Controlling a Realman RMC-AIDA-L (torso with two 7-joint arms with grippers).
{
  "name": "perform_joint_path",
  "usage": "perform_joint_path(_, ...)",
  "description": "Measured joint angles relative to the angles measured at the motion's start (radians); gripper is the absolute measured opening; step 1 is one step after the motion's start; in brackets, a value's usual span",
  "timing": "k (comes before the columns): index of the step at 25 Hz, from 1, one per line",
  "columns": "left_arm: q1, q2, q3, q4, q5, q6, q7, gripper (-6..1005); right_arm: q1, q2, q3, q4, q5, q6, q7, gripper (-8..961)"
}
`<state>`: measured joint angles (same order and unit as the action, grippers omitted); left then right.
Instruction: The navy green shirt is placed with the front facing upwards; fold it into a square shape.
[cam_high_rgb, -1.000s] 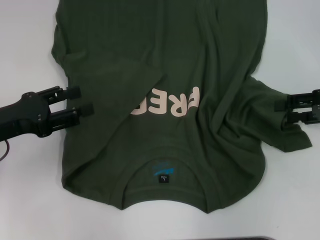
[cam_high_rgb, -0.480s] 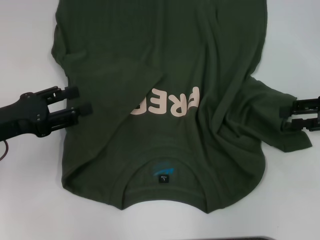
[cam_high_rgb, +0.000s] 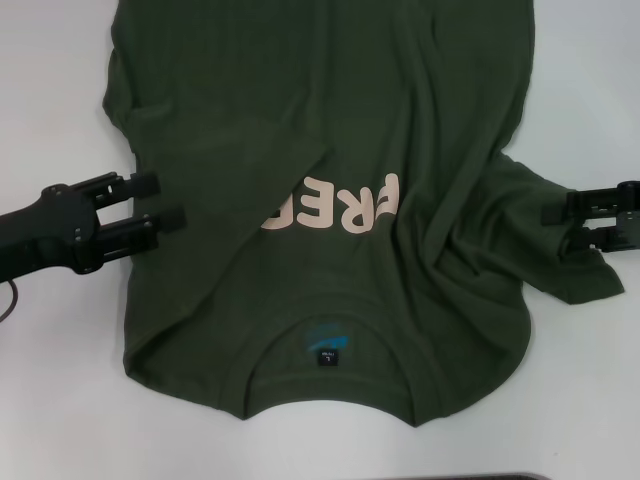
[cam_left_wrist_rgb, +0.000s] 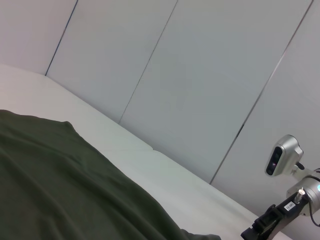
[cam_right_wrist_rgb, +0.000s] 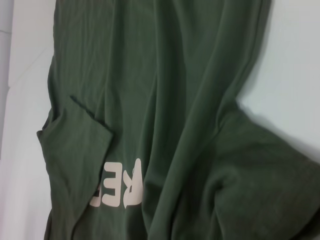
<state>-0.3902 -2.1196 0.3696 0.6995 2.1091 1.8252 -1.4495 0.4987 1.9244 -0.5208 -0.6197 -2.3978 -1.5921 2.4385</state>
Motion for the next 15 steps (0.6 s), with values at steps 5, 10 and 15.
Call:
perform_joint_path(5,-0.001,0.000,0.000,0.001,0.000,0.000,0.000,721,-0.006,-0.001,0.001,0.000,-0.001,-0.026,0.003,760)
perform_joint_path(10,-0.002,0.000,0.000,0.002,0.000,0.000,0.000,721,-0.022,-0.006,0.005,0.000,-0.001,-0.036,0.013,760)
perform_joint_path(15,-0.002,0.000,0.000,0.002,0.000,0.000,0.000,720,-0.027,-0.007,0.007,0.001,-0.001,-0.030,0.015,759)
